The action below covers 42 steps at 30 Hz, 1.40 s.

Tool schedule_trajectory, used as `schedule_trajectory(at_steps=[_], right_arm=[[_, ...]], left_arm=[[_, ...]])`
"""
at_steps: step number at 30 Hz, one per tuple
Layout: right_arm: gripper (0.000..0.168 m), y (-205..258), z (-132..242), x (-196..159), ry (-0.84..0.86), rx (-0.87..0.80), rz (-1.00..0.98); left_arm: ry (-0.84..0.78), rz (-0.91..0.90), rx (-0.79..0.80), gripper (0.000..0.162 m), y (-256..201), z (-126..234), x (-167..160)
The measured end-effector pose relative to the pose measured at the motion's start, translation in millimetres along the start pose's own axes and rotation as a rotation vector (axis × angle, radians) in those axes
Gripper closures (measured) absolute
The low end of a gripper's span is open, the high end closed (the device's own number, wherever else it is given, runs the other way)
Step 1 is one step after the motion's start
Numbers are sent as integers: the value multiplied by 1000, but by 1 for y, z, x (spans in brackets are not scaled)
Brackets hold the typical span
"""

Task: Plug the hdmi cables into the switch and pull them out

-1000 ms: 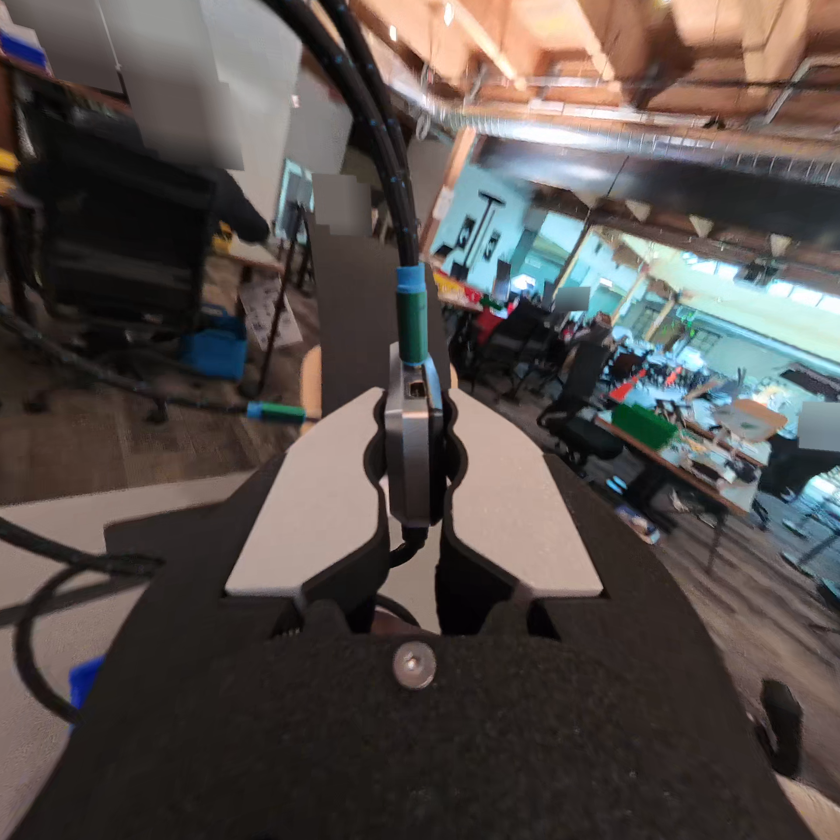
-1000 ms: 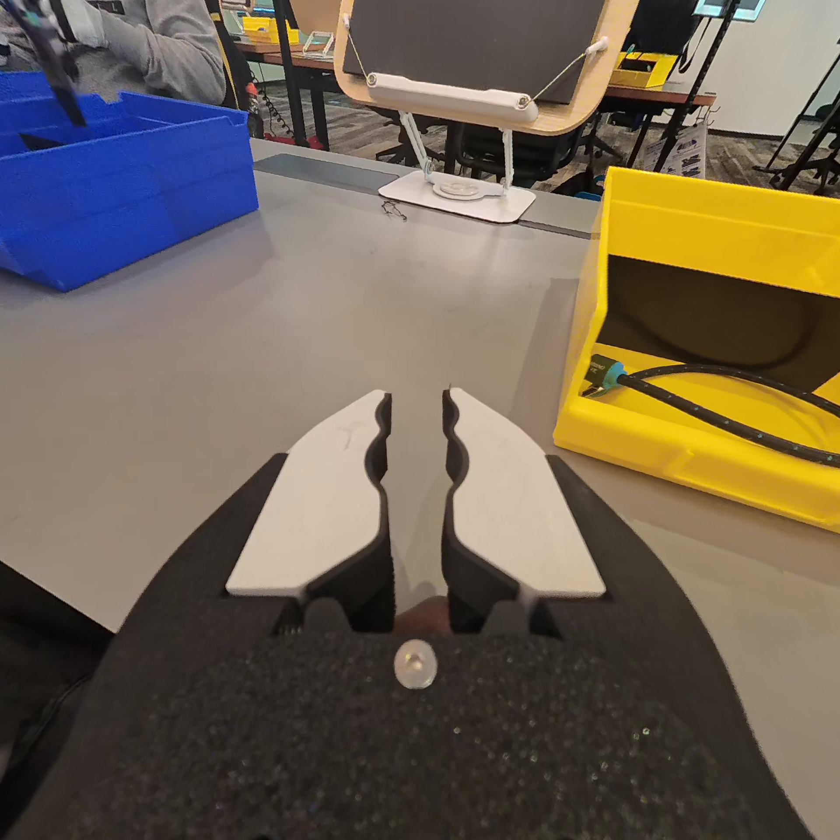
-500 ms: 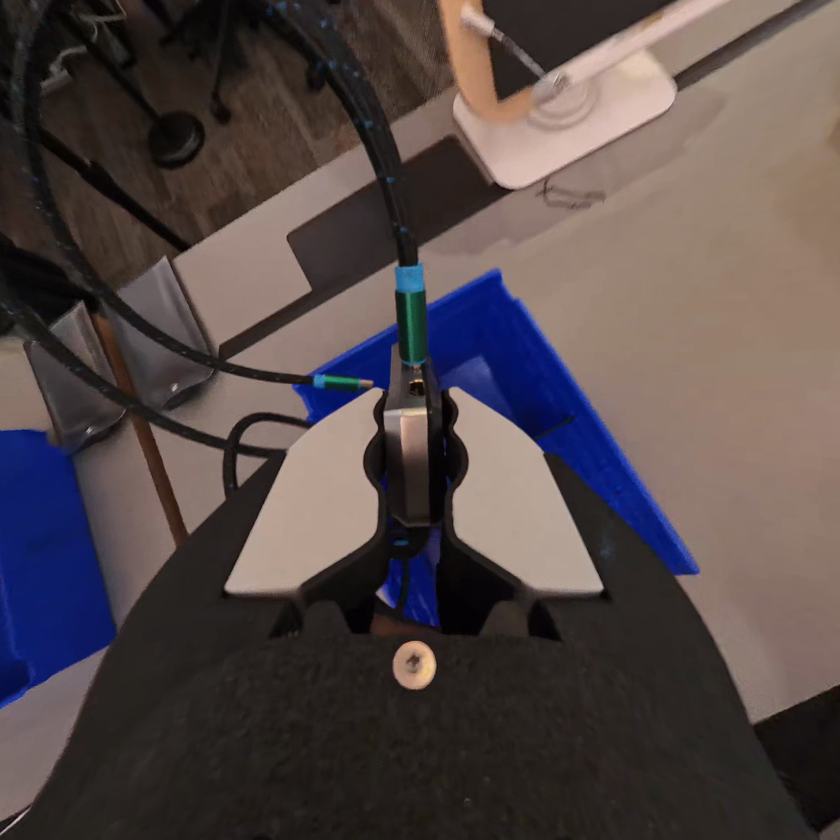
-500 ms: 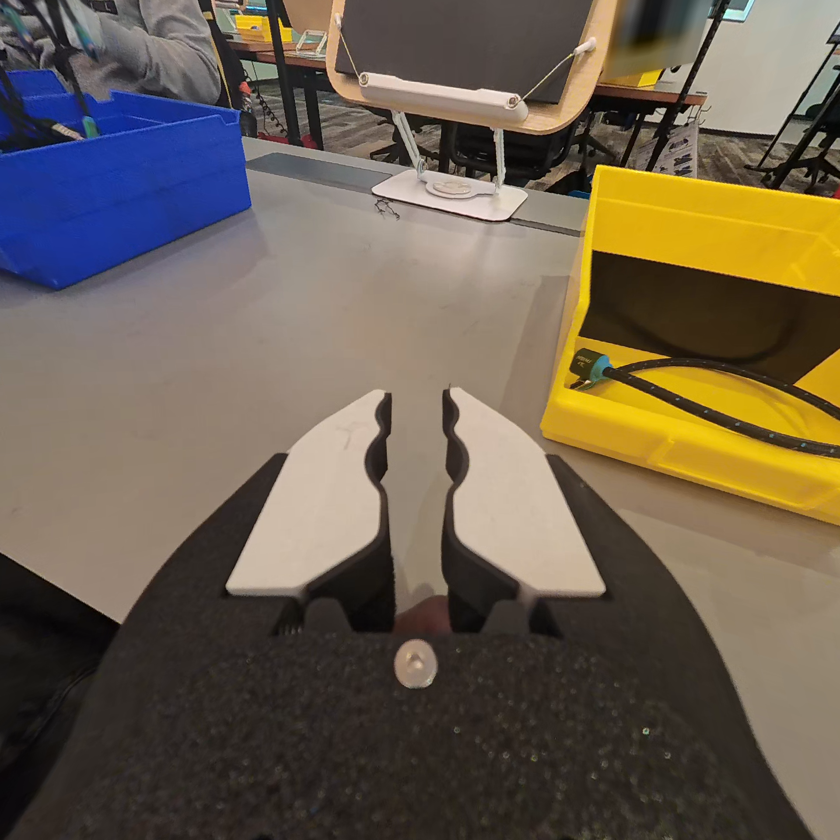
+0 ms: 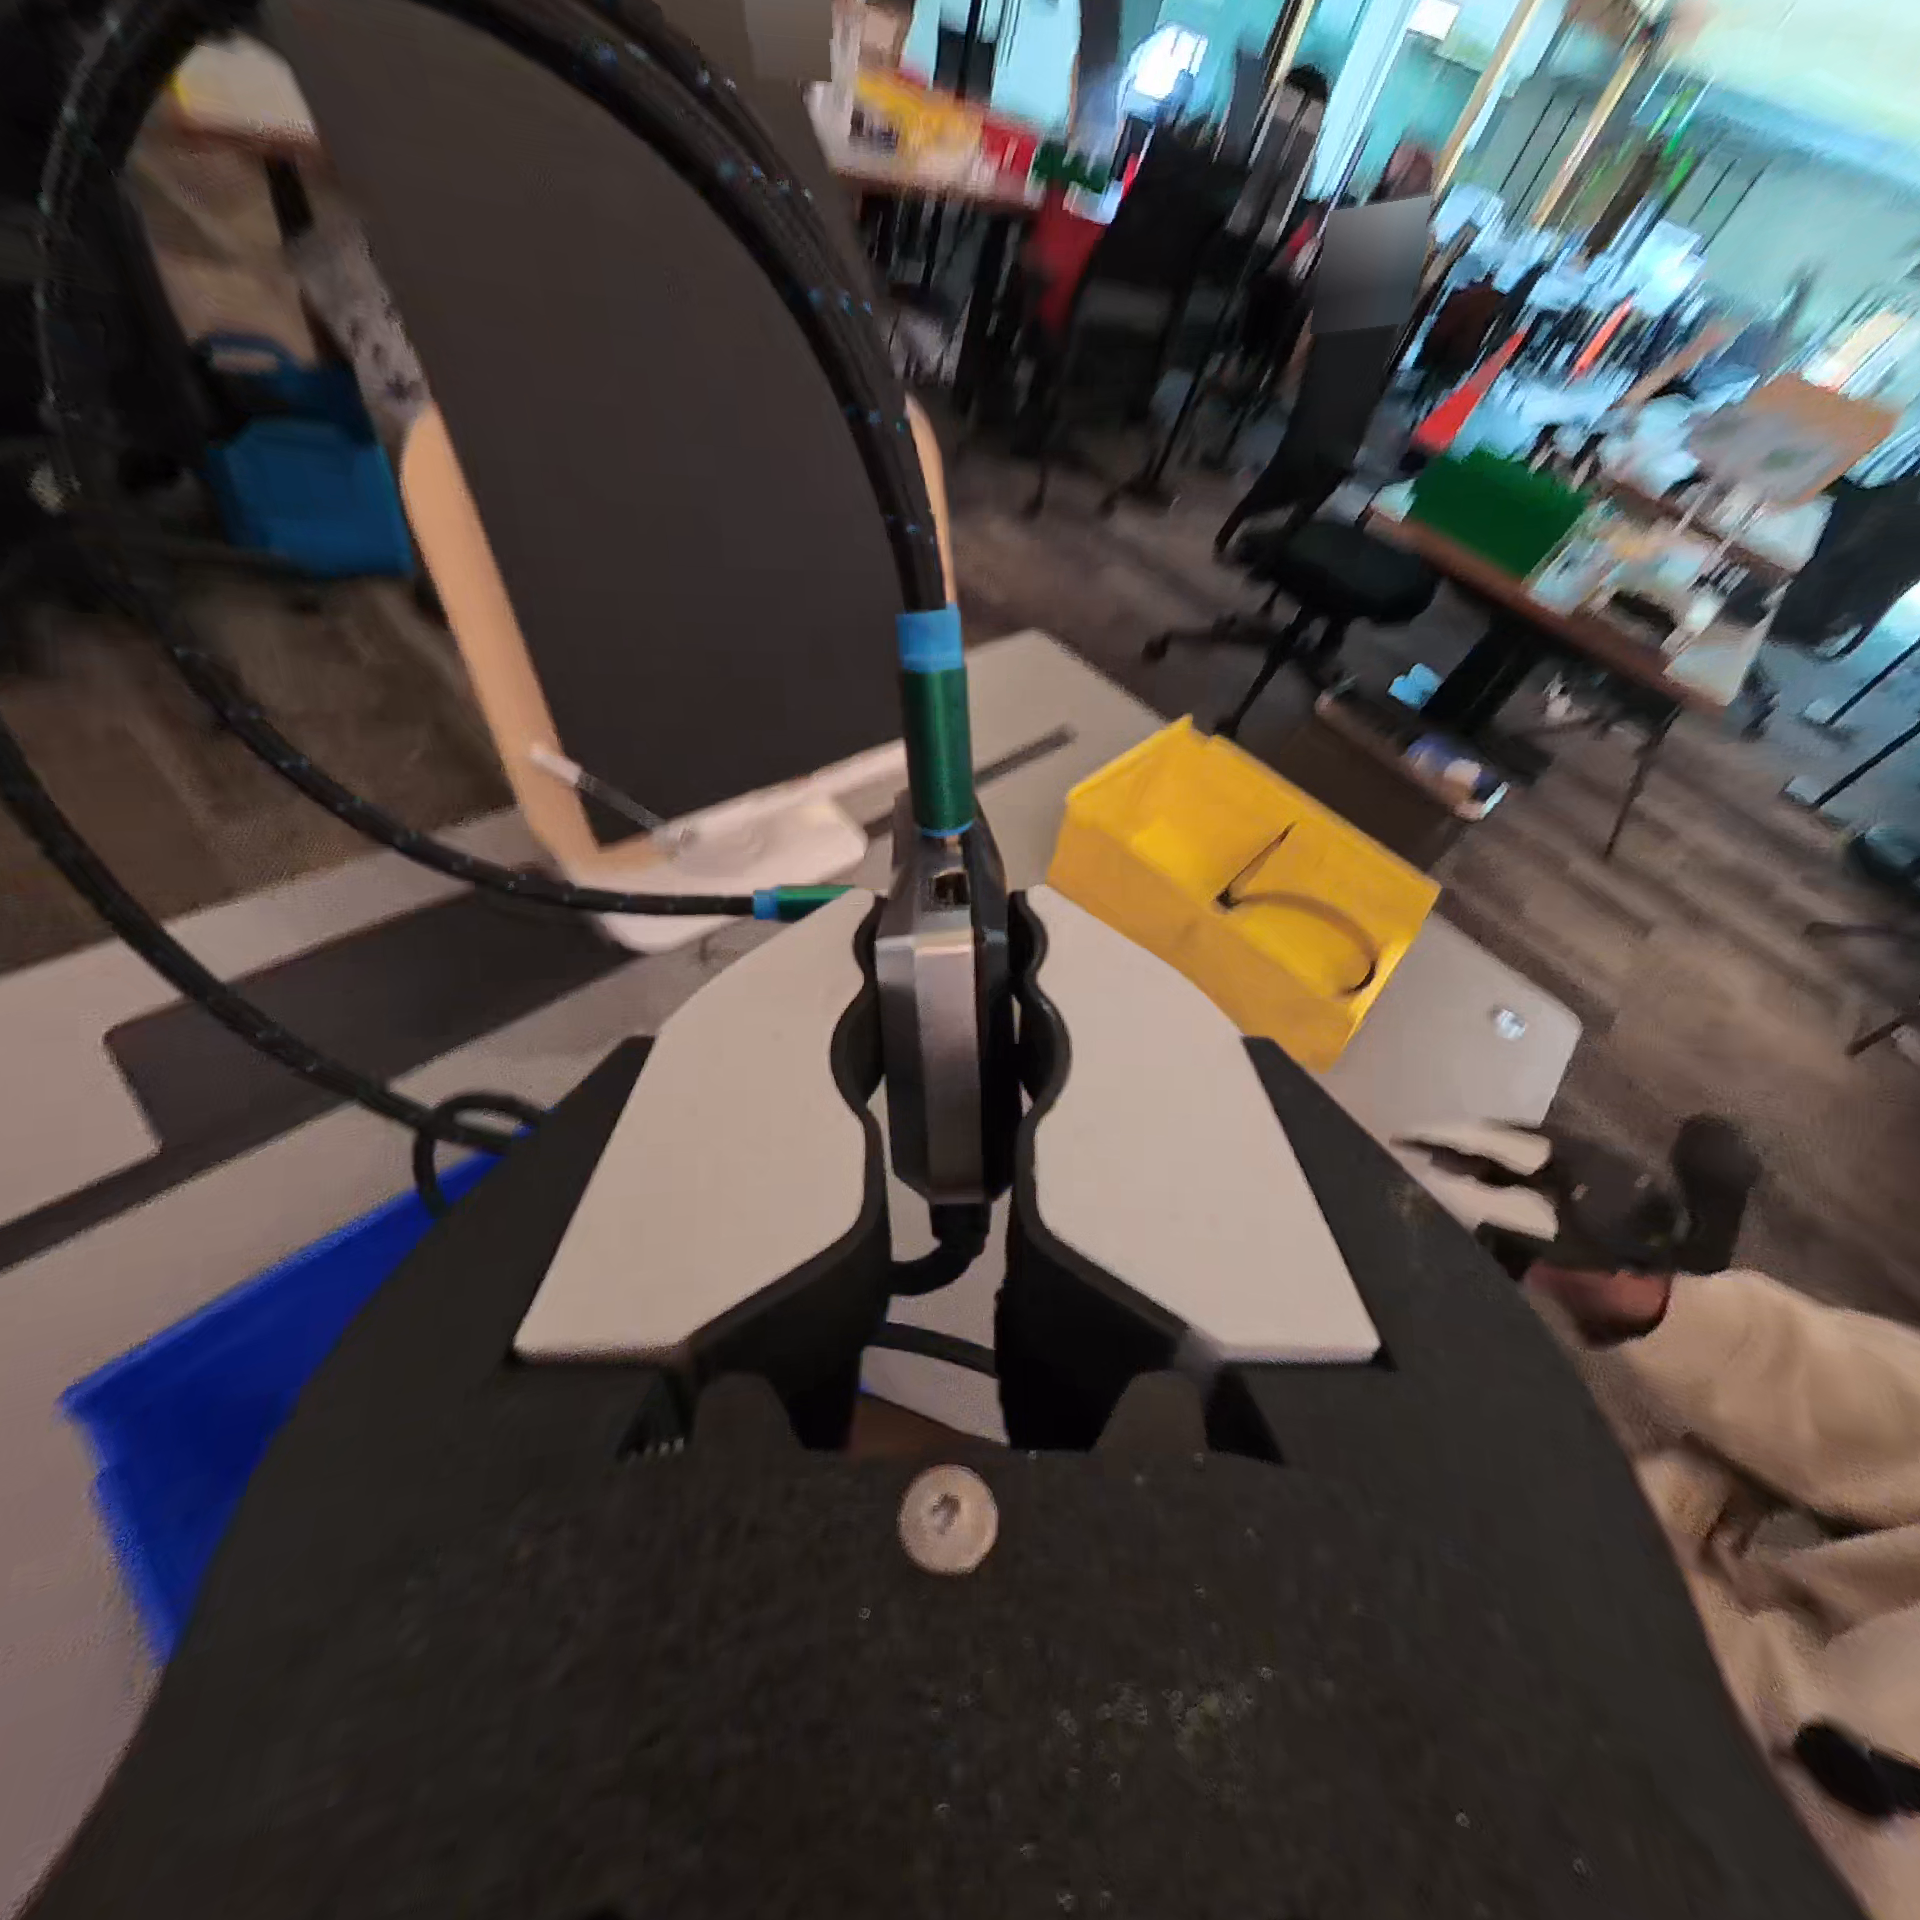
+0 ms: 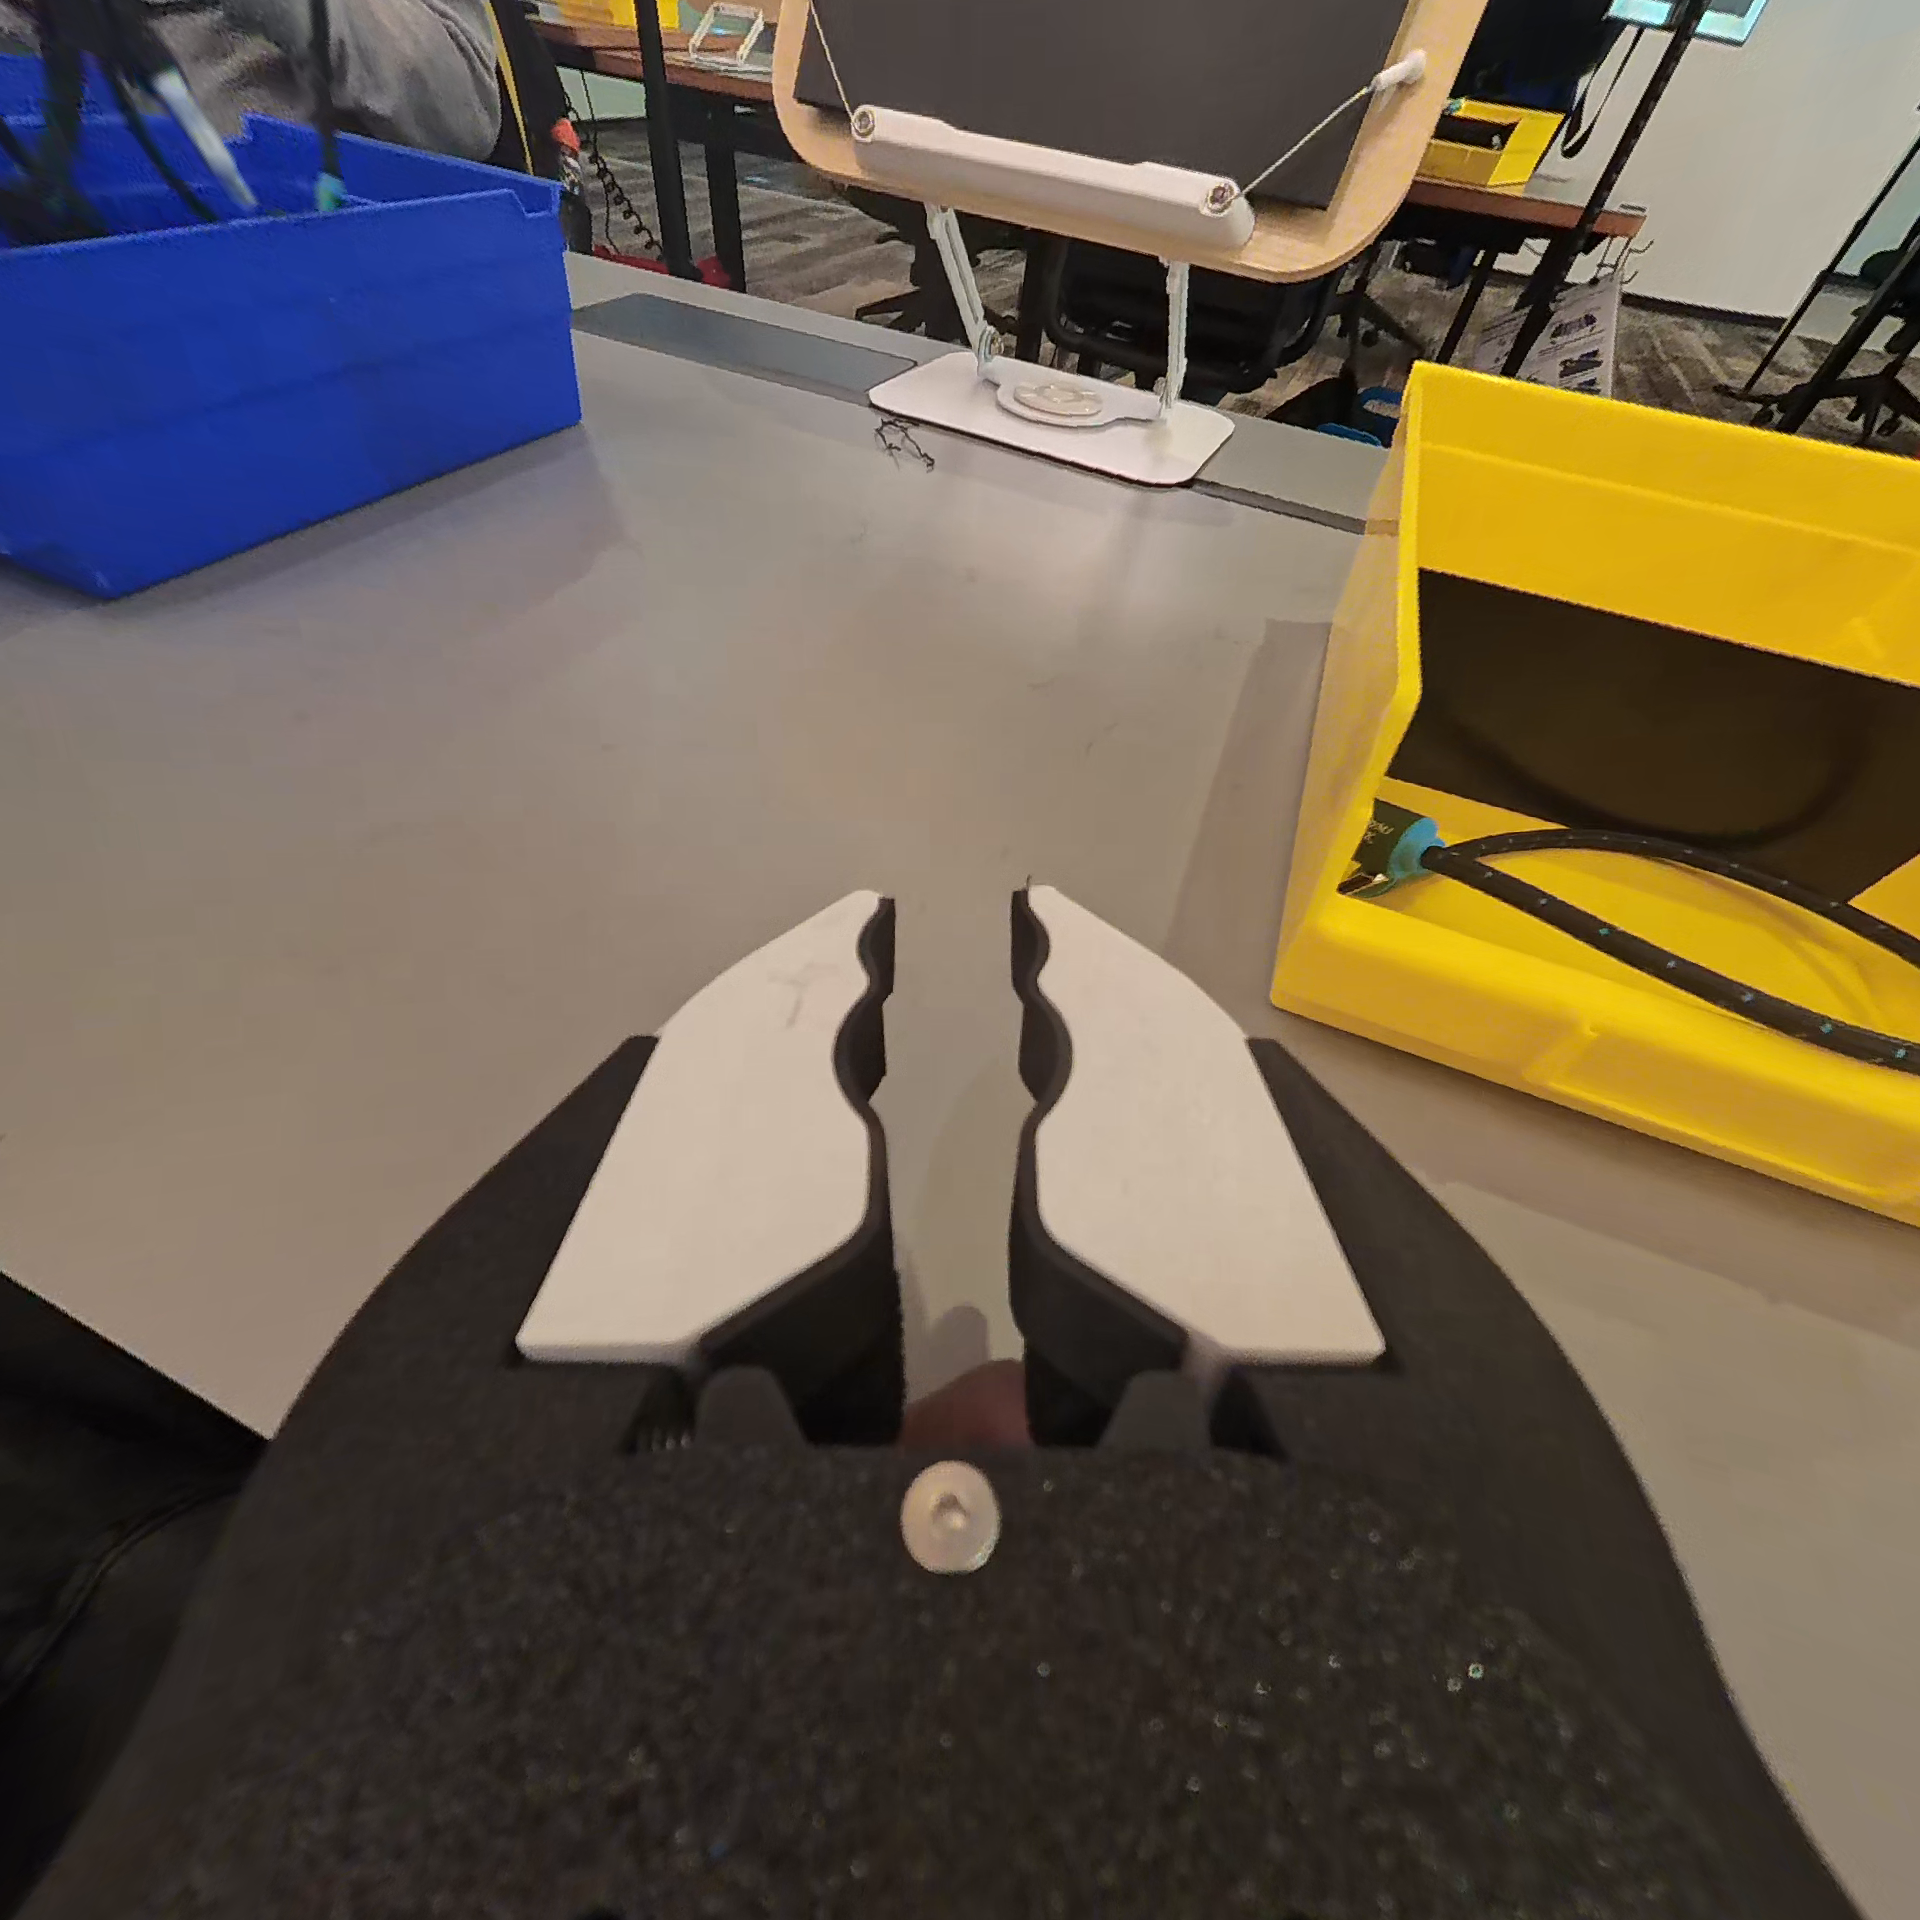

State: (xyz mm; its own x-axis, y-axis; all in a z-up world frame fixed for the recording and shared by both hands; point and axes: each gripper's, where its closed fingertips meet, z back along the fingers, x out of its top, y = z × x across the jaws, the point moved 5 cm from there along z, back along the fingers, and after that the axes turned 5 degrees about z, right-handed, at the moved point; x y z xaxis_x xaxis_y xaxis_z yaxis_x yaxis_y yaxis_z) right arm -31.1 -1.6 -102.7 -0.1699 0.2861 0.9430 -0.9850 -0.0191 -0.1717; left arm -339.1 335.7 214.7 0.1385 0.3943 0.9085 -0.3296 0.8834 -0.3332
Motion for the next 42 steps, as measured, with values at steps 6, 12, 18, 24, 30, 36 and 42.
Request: schedule_trajectory(at_steps=[6, 12, 18, 24, 30, 36, 42], right_arm=[[148, -3, 3, 0, -7, -10, -1], [147, -1, 2, -1, -11, 13, -22], [145, 13, -3, -2, 9, 56, 25], [145, 14, -3, -2, 9, 55, 27], [145, 14, -1, -3, 10, 51, 35], [144, 22, -1, 0, 5, 73, 41], [140, 20, 2, 45, -94, 125, -13]], left_arm=[[-144, -55, -12, 141, -22, 5, 39], [-40, -182, 5, 141, -51, -8, 28], [-162, -252, -66, 141, -90, 20, 54], [-271, -364, 32, 141, -105, 63, 99], [-246, -399, 114, 141, -114, 58, 81], [-254, -458, 279, 141, -133, 6, 20], [-370, -345, 198, 141, -163, -59, -43]])
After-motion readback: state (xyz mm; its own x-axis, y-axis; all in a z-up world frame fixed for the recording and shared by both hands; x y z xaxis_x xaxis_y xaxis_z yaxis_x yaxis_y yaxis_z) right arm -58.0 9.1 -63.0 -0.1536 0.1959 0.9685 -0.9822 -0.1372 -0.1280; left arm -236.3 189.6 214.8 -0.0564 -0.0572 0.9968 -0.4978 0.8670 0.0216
